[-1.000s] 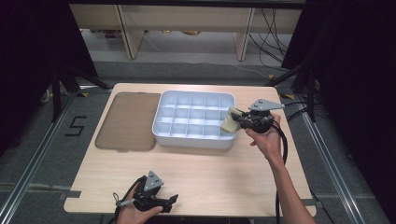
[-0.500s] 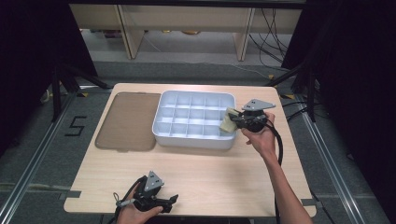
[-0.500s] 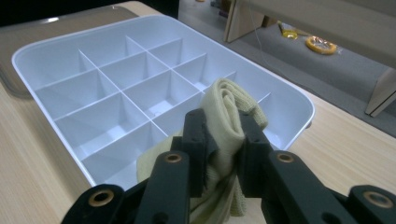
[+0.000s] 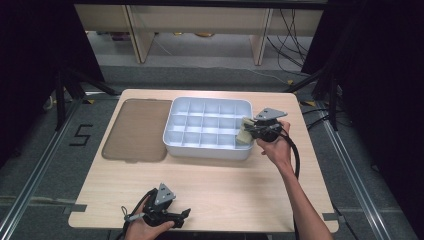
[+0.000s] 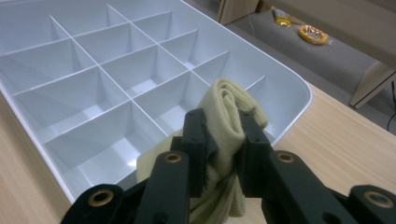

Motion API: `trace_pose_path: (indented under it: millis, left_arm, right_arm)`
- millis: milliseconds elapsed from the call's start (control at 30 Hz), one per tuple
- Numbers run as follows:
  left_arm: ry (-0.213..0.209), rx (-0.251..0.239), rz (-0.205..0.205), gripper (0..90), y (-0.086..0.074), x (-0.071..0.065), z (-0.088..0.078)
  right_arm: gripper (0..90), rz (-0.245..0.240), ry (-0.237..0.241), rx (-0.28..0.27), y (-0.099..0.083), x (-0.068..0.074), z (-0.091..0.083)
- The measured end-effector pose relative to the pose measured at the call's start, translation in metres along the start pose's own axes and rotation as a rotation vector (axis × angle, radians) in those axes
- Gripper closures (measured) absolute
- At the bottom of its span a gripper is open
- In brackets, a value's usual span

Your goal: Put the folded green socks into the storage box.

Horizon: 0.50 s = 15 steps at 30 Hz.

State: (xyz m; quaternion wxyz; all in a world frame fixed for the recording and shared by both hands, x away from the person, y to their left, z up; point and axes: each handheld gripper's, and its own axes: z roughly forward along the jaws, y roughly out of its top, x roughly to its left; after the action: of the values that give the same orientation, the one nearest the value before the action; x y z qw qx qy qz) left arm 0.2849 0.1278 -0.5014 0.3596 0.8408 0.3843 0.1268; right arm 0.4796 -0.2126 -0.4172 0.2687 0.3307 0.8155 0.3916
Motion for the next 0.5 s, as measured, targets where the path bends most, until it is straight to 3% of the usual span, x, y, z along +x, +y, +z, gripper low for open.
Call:
trace_pose_path:
  millis: [133,267,333,400,433,500]
  left_arm:
    - [0.001,0.004,-0.002,17.5,0.000,0.000,0.000]
    - [0.000,-0.025,-0.036,17.7,0.000,-0.003,0.002]
    - [0.003,-0.023,-0.032,17.7,0.000,-0.003,0.002]
    - [0.008,-0.022,-0.036,17.8,0.000,-0.002,0.002]
    - [-0.005,0.000,-0.012,17.8,-0.001,-0.001,0.001]
    - [-0.009,0.004,-0.010,17.8,0.000,0.000,0.000]
  right_arm:
    - [76.4,-0.022,0.002,0.023,-0.001,0.004,0.004]
    - [76.3,-0.060,-0.010,0.046,-0.002,0.009,0.010]
    - [76.3,-0.059,-0.002,0.071,-0.004,0.012,0.011]
    - [76.2,-0.090,-0.001,0.074,-0.005,0.013,0.014]
    - [76.2,-0.108,-0.011,0.069,-0.005,0.013,0.016]
    - [76.1,-0.115,-0.013,0.080,-0.006,0.017,0.018]
